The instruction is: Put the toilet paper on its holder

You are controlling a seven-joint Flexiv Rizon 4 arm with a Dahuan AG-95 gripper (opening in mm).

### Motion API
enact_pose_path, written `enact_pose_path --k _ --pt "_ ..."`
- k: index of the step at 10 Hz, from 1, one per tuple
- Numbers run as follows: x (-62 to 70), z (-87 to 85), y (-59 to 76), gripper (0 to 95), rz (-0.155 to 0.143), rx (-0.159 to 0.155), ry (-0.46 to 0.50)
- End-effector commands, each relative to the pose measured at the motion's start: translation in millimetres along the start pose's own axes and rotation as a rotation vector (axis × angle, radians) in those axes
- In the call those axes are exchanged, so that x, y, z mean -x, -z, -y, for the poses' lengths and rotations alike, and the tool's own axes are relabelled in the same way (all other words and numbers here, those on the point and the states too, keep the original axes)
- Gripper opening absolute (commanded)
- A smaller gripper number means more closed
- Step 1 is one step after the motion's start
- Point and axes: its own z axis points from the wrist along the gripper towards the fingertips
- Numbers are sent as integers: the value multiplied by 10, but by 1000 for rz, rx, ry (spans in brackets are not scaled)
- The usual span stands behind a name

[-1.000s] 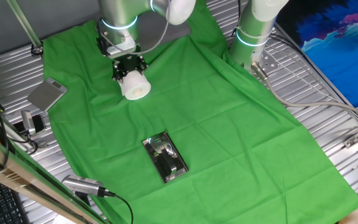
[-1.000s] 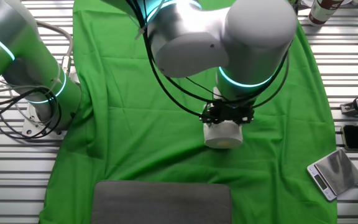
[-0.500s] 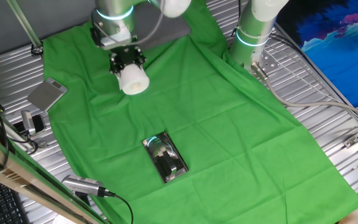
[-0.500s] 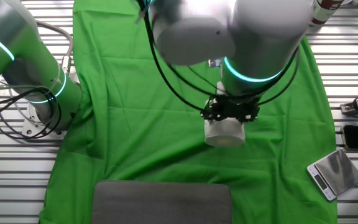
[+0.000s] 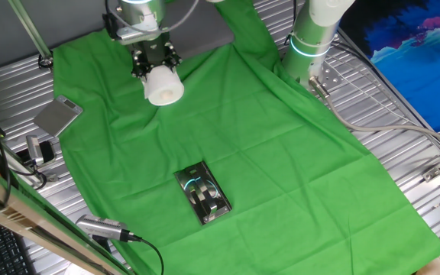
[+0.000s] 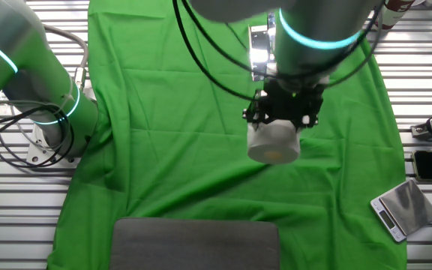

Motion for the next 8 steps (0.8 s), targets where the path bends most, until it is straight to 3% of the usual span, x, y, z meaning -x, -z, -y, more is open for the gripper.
enact_pose_path --k 1,2,5,8 --pt "-4 5 5 0 19 -3 36" --pt "-4 5 3 0 19 -3 35" --pt "-4 5 3 0 81 -7 100" --pt "-4 5 3 0 90 -14 179"
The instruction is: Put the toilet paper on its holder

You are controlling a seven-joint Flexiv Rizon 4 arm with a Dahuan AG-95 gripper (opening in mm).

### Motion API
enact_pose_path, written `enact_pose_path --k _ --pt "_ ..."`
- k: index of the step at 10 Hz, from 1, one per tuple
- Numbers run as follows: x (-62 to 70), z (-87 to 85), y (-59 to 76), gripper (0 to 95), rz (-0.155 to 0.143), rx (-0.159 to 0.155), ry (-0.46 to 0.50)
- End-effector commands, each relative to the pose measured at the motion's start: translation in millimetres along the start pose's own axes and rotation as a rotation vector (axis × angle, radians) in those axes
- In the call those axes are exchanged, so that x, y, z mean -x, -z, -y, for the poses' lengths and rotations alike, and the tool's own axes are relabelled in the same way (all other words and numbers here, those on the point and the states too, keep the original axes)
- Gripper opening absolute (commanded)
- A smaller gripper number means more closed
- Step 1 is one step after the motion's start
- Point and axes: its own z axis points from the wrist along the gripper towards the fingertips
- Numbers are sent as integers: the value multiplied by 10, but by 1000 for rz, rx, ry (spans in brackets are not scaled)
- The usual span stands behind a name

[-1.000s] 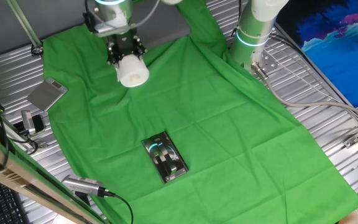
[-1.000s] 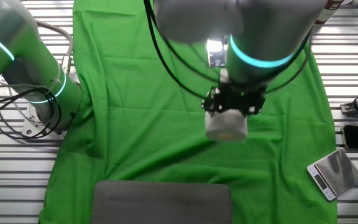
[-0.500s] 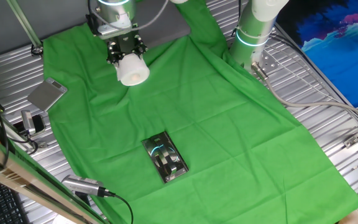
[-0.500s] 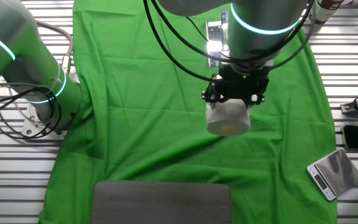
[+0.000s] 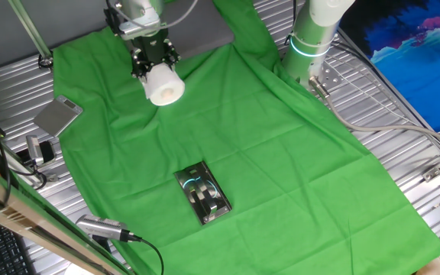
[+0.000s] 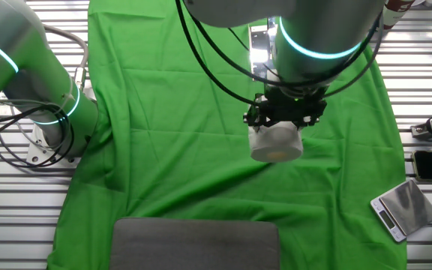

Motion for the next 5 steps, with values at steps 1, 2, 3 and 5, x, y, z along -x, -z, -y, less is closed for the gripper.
enact_pose_path --k 1,2,3,5 --pt "-2 -9 5 0 3 0 37" --pt "-2 -9 5 0 0 1 24" --pt "-2 -9 5 0 8 0 14" --pt "99 11 -41 0 4 -6 -15"
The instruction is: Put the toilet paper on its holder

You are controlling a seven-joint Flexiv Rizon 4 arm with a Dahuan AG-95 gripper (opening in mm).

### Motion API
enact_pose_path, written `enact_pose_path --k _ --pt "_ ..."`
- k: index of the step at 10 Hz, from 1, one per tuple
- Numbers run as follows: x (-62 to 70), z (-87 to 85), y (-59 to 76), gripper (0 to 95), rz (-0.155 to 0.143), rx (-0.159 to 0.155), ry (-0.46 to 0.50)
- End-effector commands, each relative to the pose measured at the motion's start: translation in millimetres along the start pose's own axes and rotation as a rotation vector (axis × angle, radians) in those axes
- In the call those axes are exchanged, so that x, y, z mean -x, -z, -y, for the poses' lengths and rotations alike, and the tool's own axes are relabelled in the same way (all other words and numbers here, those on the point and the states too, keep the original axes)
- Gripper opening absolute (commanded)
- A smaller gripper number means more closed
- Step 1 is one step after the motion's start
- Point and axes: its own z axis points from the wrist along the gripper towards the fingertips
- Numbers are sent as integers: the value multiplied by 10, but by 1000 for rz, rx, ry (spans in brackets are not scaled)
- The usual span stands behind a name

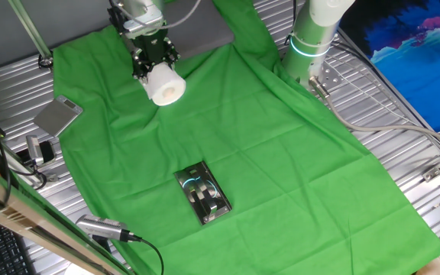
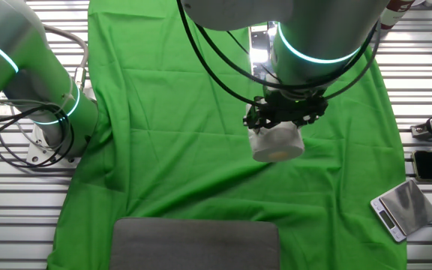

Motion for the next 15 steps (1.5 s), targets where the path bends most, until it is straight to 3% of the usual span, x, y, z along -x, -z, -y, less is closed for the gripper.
enact_pose_path --k 1,8,11,15 --pt "175 45 -87 0 -9 -14 -61" --pt "658 59 -445 0 -13 -30 -142" --pt "910 49 -536 0 -32 -38 -171" --pt "980 26 -582 0 -44 -43 -140"
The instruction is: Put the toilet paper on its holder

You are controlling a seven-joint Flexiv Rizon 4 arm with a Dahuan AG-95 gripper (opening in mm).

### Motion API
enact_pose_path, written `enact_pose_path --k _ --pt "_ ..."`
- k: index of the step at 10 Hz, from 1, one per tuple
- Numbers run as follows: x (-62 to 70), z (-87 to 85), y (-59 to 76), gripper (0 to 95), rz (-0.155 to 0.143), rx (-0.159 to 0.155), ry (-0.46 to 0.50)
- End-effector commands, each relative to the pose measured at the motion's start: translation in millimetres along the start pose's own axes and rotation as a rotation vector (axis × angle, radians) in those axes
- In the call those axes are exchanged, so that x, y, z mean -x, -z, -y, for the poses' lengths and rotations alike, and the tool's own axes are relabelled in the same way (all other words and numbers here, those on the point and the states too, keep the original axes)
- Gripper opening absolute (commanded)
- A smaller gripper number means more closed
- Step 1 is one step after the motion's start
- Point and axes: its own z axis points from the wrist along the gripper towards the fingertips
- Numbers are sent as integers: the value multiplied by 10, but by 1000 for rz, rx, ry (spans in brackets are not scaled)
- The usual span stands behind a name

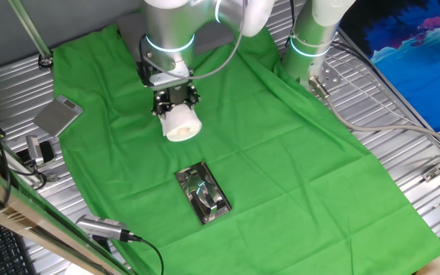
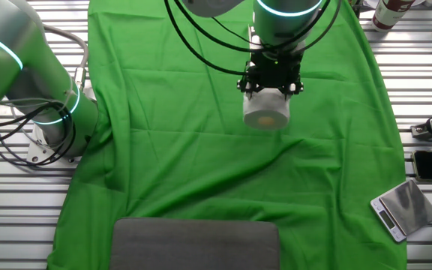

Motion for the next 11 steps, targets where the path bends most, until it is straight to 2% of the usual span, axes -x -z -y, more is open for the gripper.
enact_pose_path --k 1,3,5,6,8,10,11 --pt "-8 -3 17 0 8 -2 11" --pt "-8 -3 17 0 16 -19 49" --pt "-8 -3 17 0 22 9 99" --pt "-8 -3 17 0 33 38 139" --pt "-8 -3 17 0 28 56 161" --pt "-8 -3 17 0 39 54 146" --pt "46 11 -17 0 38 54 122"
